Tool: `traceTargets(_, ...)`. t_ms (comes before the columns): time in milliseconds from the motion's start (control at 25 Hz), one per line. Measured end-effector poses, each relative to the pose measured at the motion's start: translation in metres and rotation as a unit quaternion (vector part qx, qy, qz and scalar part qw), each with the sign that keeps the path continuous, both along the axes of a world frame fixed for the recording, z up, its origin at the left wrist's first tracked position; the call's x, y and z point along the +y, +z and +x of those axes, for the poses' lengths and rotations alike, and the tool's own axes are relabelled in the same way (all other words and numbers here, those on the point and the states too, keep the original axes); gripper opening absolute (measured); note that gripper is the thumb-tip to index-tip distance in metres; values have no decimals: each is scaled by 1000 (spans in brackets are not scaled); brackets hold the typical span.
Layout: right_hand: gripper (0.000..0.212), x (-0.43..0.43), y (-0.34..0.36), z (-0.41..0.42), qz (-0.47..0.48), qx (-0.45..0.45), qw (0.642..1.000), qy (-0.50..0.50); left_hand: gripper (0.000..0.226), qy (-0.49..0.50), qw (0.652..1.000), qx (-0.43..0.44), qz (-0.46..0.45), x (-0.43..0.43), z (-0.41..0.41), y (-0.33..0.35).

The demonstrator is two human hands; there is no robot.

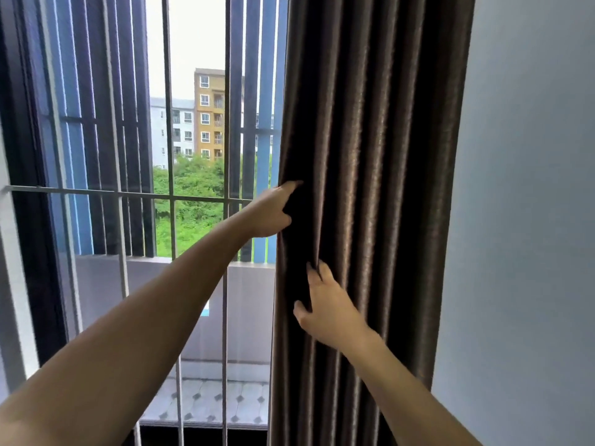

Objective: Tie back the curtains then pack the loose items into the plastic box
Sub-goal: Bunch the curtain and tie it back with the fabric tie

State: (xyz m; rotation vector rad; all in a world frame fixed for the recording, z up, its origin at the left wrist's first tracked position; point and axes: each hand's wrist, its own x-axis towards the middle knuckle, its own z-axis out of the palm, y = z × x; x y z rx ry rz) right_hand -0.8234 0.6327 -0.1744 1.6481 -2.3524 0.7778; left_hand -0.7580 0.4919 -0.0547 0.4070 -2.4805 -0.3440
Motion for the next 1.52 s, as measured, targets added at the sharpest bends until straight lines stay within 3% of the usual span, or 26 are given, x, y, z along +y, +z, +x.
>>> traceTargets(80,75,2,-20,2,18,-4,1000,18,69,-10,1000,8,5,1,-3,-4)
traceTargets(280,81,-7,-29,6,8,-2,999,38,26,-28,999,16,35,10,-5,-1)
traceTargets(480,77,-13,-40,19,2,1,999,45,47,2,1000,11,-22,11,-10,-5)
traceTargets(600,73,-8,-46,16,10,21,999,48,34,14,999,9,-43,10,-15,-4)
traceTargets(640,69,-5,-45,11,-11,25,998,50,25,20,999,4,-50,12,-16,-4)
traceTargets(720,49,1,-34,1,-148,60,986,38,13,31,997,6,-68,15,-15,-4)
traceTargets(800,33,5,-12,-7,-319,72,945,0,12,25,996,24,-80,14,-11,-6)
traceTargets(840,32,6,3,-11,-353,65,933,-11,13,18,996,38,-85,12,-9,-8)
traceTargets(880,35,4,17,-16,-350,54,935,-17,15,11,995,53,-87,10,-7,-9)
traceTargets(1040,50,-13,40,-36,-172,-10,985,-19,23,-15,992,112,-62,6,-5,-17)
traceTargets(1160,56,-13,12,-34,-94,-17,995,-4,79,-99,972,212,20,5,-2,-29)
traceTargets(1240,61,-6,-16,-27,-65,-37,997,36,102,-123,947,264,138,-3,-5,-39)
traceTargets(1320,67,2,-40,-20,-48,-67,994,70,85,-119,926,225,278,-7,-6,-40)
traceTargets(1400,72,5,-56,-13,-32,-104,990,91,29,-114,929,127,329,-2,-4,-30)
traceTargets(1440,74,5,-61,-11,-29,-117,988,97,16,-111,935,90,325,2,-2,-25)
traceTargets(1520,77,4,-67,-10,-32,-129,986,105,22,-109,944,54,306,11,-3,-16)
